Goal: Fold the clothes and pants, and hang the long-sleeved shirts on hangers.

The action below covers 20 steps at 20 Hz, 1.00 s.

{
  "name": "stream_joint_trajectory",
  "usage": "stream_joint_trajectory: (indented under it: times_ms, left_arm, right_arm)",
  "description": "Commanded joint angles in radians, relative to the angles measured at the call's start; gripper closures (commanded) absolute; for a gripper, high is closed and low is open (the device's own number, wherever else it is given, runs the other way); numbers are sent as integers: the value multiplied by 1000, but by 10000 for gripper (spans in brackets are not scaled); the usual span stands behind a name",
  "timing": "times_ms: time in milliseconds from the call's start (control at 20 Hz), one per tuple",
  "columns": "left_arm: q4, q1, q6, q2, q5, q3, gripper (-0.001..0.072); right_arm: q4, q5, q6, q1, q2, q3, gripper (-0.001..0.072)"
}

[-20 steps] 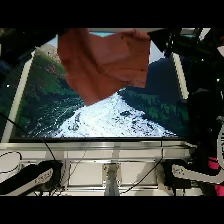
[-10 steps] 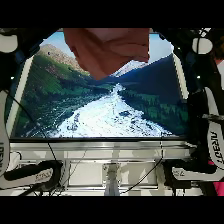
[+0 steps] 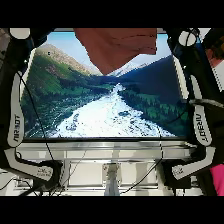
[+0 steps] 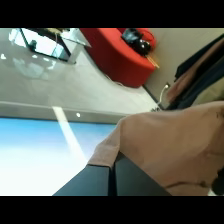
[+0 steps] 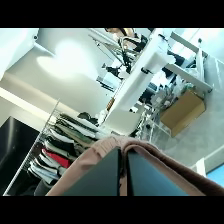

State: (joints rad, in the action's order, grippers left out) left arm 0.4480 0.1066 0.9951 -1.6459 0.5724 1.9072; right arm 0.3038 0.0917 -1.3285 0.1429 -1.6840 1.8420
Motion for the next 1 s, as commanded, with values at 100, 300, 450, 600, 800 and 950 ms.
stream_joint_trajectory:
  times_ms: [100, 300, 450, 600, 800, 950]
  left_arm:
    - [6, -46, -60, -47, 293, 31, 701]
    - [187, -32, -24, -62, 404, -6, 703]
    - [290, -18, 24, -49, 495, -69, 705]
    - [322, 1, 22, 25, 509, -204, 704]
    - [364, 45, 18, 201, 476, -483, 705]
    - [365, 94, 16, 373, 394, -763, 705]
  right_arm:
    - [19, 340, -6, -142, -43, 46, 692]
    - [189, 847, -40, -257, -42, 35, 695]
    - [274, 1057, -47, -286, -8, -43, 696]
    - [372, 1088, -47, -286, 82, -195, 696]
    - [449, 1102, -44, -286, 228, -499, 695]
    - [503, 1074, -44, -286, 361, -731, 695]
